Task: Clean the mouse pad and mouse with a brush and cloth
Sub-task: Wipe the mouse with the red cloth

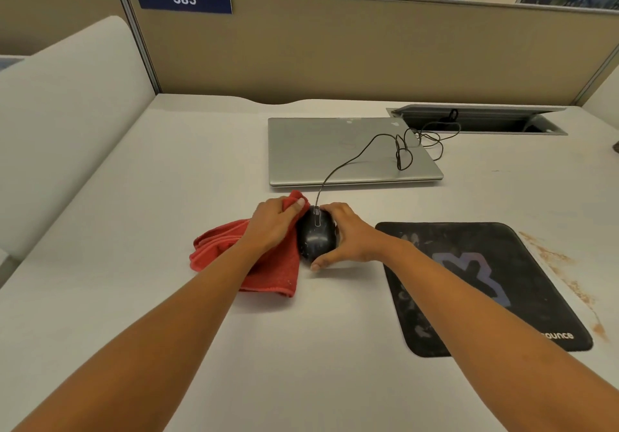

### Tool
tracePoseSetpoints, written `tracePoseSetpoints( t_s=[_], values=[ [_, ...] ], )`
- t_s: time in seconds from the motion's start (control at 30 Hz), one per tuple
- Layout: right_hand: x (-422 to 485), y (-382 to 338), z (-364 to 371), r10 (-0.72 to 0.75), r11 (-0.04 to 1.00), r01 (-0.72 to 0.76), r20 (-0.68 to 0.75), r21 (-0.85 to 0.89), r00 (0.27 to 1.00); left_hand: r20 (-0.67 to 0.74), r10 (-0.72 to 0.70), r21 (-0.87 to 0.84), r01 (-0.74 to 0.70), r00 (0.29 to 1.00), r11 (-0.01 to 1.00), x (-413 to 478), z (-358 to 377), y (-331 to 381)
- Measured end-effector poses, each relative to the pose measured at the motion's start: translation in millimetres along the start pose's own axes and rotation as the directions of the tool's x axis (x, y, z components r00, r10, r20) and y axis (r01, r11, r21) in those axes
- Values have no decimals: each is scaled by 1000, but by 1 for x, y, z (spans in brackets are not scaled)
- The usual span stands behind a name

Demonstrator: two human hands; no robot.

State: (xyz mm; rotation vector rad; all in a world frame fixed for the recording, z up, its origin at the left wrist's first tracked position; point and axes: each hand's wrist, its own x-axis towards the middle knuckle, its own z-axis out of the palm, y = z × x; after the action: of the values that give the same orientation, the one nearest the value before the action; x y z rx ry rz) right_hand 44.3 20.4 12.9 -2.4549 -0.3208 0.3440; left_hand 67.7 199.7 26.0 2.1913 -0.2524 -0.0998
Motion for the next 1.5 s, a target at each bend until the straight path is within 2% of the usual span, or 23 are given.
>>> tracePoseSetpoints(
  t_s=[0.07, 0.27, 0.5, 0.97, 1.33, 1.5],
  values=[
    [0, -1, 2, 13, 1000, -13, -8, -2, 1000, 88, 46, 79, -53, 995, 995, 0, 4, 0],
    [0, 2, 5, 21, 1000, -20, -35, 18, 999, 175, 154, 186, -186, 972, 965, -15, 3, -11],
    [3, 7, 7, 5, 999, -3, -55, 41, 999, 264, 265, 214, -324, 927, 921, -47, -5, -23],
    [5, 6, 5, 6, 998, -5, -19, 59, 1000, 301, 283, 451, -397, 911, 799, -81, -3, -29],
    [5, 5, 2, 22, 997, -22, 8, 69, 1000, 344, 293, 490, -437, 892, 754, -89, -2, -31],
    [3, 3, 3, 27, 997, -27, 9, 74, 1000, 293, 288, 429, -394, 912, 813, -92, -6, -29]
  ],
)
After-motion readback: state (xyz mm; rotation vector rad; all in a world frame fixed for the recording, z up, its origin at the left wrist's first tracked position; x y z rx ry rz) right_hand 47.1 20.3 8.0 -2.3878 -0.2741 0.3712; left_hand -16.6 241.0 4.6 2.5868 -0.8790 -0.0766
